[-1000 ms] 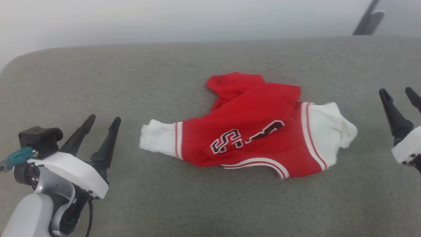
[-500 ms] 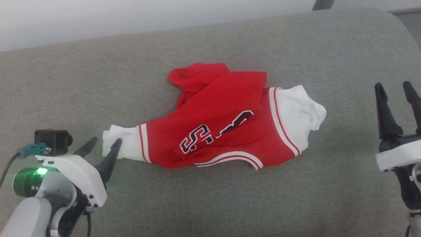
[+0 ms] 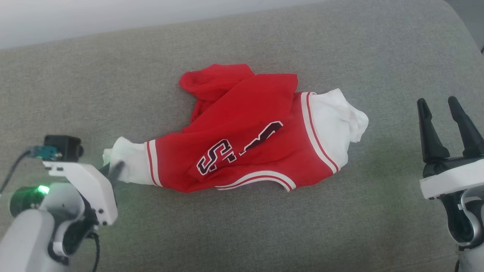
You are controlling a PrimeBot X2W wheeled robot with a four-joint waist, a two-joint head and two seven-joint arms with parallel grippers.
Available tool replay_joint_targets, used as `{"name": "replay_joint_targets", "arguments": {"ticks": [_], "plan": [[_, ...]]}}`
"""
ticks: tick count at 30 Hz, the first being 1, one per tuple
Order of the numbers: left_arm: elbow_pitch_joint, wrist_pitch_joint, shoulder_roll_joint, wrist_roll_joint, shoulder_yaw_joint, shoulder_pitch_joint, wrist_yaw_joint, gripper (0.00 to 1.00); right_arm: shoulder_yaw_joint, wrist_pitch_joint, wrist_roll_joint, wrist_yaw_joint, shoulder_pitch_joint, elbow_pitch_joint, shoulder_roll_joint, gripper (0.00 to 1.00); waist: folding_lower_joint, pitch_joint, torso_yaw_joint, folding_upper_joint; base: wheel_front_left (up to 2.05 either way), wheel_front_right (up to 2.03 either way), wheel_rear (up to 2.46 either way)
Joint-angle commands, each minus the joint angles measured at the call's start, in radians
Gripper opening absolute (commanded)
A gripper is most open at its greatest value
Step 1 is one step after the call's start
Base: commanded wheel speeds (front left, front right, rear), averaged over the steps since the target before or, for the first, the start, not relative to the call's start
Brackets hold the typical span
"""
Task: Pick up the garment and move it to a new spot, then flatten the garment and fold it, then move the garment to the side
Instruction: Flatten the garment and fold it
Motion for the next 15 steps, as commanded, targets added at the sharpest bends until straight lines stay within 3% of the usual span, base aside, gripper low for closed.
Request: {"name": "replay_joint_targets", "arguments": {"ticks": [1, 10, 15], "plan": [[-0.003, 0.002, 0.008, -0.001, 0.006, -0.019, 0.003, 0.00, 0.000, -0.008, 0.008, 0.000, -0.011, -0.001, 0.002, 1.00, 0.0000, 0.003, -0.001, 0.0001, 0.00, 0.00, 0.00], [-0.068, 0.126, 0.062, 0.010, -0.009, -0.181, 0.008, 0.00, -0.001, -0.013, 0.023, 0.000, -0.022, 0.016, -0.005, 1.00, 0.0000, 0.026, 0.000, 0.0001, 0.00, 0.00, 0.00], [-0.017, 0.175, 0.051, 0.048, -0.063, -0.325, -0.006, 0.00, 0.018, -0.004, 0.031, 0.000, -0.043, 0.025, -0.007, 1.00, 0.0000, 0.044, -0.002, 0.0001, 0.00, 0.00, 0.00]]}}
